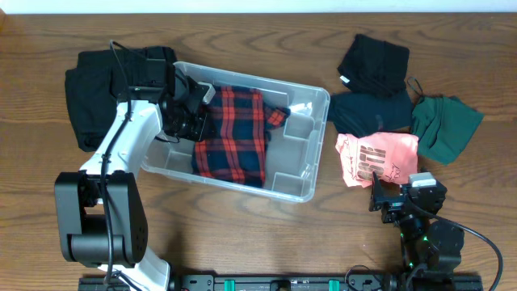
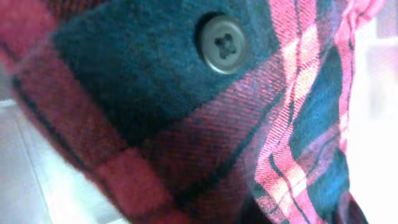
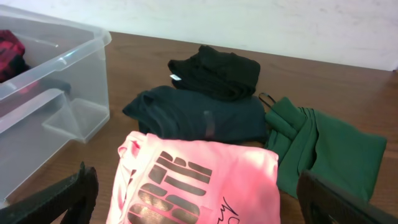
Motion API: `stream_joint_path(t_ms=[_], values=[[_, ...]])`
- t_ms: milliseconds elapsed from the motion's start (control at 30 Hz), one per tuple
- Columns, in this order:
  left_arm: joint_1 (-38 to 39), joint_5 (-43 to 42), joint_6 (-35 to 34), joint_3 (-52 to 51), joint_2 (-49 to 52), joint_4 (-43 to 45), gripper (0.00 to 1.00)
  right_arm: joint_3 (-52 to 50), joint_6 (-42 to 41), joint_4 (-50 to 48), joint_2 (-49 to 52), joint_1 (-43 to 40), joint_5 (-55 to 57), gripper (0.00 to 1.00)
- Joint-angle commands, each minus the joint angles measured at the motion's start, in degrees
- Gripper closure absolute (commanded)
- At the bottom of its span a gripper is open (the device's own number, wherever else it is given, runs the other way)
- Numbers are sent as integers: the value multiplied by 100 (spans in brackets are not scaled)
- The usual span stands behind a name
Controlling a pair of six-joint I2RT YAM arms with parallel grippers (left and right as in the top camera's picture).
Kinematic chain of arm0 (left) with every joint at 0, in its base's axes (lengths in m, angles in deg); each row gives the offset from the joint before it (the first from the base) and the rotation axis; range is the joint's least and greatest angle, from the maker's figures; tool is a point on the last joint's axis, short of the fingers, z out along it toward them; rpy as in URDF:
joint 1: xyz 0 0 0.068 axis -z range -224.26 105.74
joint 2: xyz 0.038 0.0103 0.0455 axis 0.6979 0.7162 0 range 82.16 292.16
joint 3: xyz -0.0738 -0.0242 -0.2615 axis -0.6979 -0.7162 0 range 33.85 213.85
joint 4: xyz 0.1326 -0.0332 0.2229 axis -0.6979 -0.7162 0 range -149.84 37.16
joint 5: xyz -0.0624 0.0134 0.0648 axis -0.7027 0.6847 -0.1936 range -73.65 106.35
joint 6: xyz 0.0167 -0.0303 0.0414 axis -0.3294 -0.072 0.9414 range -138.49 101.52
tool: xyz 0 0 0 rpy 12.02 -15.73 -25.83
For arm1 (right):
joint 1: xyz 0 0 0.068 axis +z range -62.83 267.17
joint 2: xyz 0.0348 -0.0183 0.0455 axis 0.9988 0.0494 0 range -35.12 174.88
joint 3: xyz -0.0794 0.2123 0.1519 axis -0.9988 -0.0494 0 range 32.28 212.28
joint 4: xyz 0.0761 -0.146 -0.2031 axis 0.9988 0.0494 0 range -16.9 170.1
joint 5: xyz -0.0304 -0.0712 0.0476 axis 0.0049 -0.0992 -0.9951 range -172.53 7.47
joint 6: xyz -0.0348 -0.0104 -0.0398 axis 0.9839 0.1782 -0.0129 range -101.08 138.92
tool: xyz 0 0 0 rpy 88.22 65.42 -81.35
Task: Pack container
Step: 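Lift the plaid shirt with the left gripper and drop it into the bin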
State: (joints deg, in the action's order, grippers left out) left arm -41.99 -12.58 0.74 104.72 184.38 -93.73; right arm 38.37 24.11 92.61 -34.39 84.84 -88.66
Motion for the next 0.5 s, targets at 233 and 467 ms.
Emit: stream_joint_path(t_ms=[233,467], values=[[-48,264,-802,391,-380,-389,2,-13,-42,7,-17,48,33,1],[-72,1309,-1043,968,-1241,-1001,2,-13,-42,7,-17,48,33,1]])
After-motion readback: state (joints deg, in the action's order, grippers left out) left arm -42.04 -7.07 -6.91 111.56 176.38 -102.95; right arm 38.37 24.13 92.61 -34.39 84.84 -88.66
